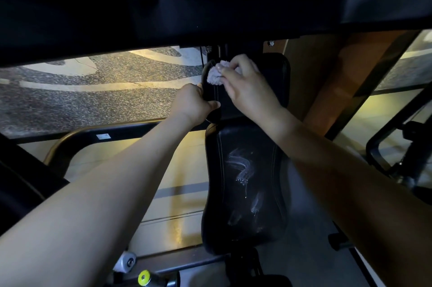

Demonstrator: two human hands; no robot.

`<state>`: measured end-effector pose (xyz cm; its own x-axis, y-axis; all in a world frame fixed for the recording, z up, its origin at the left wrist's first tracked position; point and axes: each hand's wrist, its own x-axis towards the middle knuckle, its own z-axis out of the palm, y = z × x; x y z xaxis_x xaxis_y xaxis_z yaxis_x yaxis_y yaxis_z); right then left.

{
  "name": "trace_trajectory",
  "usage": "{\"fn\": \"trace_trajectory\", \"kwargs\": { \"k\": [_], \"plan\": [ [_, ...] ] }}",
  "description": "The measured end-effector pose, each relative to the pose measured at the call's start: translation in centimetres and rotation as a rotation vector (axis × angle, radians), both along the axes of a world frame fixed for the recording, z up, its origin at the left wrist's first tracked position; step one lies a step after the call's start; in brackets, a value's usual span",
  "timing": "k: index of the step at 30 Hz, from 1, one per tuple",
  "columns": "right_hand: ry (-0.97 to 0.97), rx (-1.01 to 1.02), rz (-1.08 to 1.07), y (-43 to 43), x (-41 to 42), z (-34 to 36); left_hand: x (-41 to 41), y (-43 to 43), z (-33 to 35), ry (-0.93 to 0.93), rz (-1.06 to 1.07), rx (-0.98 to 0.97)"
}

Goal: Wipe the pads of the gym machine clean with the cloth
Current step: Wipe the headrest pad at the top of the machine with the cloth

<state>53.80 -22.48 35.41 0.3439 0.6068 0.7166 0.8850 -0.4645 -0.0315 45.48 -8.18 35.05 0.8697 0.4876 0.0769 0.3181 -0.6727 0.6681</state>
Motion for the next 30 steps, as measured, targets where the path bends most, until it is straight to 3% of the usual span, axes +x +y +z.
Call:
{"fn": "trace_trajectory", "kwargs": {
  "k": [4, 7, 9, 15, 18, 21, 24, 30],
  "plan": [
    [0.046, -0.034, -0.084, -1.7, 1.8, 0.1, 0.2, -0.1, 0.2, 0.015, -0.016, 0.013],
    [0.089, 0.176, -0.273, -4.2, 3.6, -0.4, 0.3, -0.3, 0.5, 0.037, -0.013, 0.049],
    [0.121, 0.194, -0.358, -4.5, 3.5, -0.7, 0.4, -0.3, 0.6, 0.046, 0.001, 0.055],
    [0.193, 0.094, -0.11, -0.2, 0.4, -0.3, 0.5, -0.6, 0.5, 0.041, 0.014, 0.077],
    [0.189, -0.022, -0.15, -0.9, 0.8, -0.1, 0.2, -0.7, 0.2, 0.039, -0.014, 0.126],
    [0.203, 0.152, -0.2, -4.1, 3.4, -0.3, 0.1, -0.9, 0.3, 0.048, -0.029, 0.169],
    [0.218, 0.261, -0.386, -6.9, 5.7, -0.8, 0.4, -1.1, 0.6, 0.052, -0.014, 0.148],
    [0.489, 0.558, -0.419, -7.7, 4.5, -4.8, 0.8, -1.3, 0.8, 0.059, 0.018, 0.109]
  ]
}}
